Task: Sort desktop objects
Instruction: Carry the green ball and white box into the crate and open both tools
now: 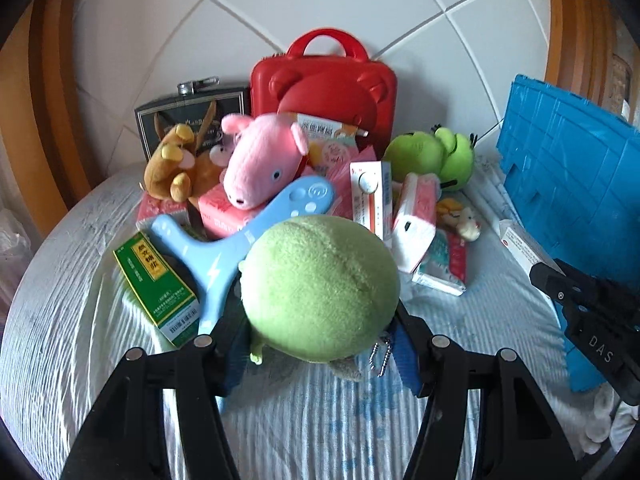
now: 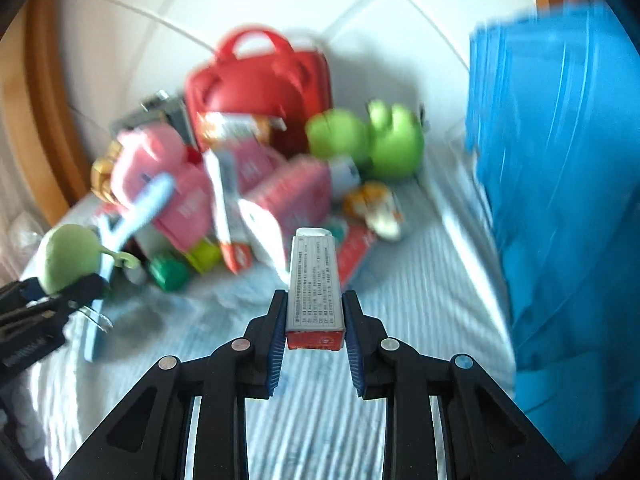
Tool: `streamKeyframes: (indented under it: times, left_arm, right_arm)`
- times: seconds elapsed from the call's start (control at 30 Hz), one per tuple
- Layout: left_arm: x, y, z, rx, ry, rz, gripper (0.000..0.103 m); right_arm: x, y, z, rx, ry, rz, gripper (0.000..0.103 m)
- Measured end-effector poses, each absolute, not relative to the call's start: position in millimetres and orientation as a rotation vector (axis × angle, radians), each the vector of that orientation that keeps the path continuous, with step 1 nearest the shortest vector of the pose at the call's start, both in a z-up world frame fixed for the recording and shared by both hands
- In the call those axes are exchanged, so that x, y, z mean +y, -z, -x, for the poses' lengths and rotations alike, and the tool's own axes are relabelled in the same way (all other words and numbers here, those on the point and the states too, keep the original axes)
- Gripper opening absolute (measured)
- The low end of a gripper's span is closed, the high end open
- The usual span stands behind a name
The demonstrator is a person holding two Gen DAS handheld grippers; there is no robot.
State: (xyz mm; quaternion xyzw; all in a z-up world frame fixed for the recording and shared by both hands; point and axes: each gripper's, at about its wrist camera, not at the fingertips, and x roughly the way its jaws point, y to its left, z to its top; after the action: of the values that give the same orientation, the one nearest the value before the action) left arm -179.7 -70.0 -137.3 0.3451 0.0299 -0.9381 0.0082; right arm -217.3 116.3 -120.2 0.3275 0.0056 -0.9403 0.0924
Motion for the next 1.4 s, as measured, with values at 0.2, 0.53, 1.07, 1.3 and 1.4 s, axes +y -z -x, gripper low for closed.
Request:
streamKeyframes:
  times: [0.2, 0.53, 1.07, 1.3, 1.4]
  left_arm:
    - [-52.8, 77.6, 150.9, 0.052, 3.048, -0.866, 0.059]
    - [15.8, -0.3, 152.3, -0.028, 3.23, -0.64, 0.059]
    - [213.0, -105.6, 212.5, -0.108, 3.51, -0.67, 0.059]
    - [303.2, -111.5, 262.8, -0.168, 3.518, -0.821, 0.059]
    - [334.6, -96.0, 283.6, -0.23, 3.496, -0.853, 0.059]
  right_arm:
    - [107.9, 45.8, 175.3, 0.057, 2.849, -0.668, 0.027]
    - [157.8, -54.6, 140.5, 0.025, 3.035, -0.368, 0.027]
    - [347.5, -145.4, 178.4, 0.089, 3.393, -0.408, 0.027]
    - [433.5, -142.4, 228.8, 0.052, 3.44, -0.582, 0.027]
    - [461.8, -125.7, 243.8, -0.018, 3.444, -0.636, 0.027]
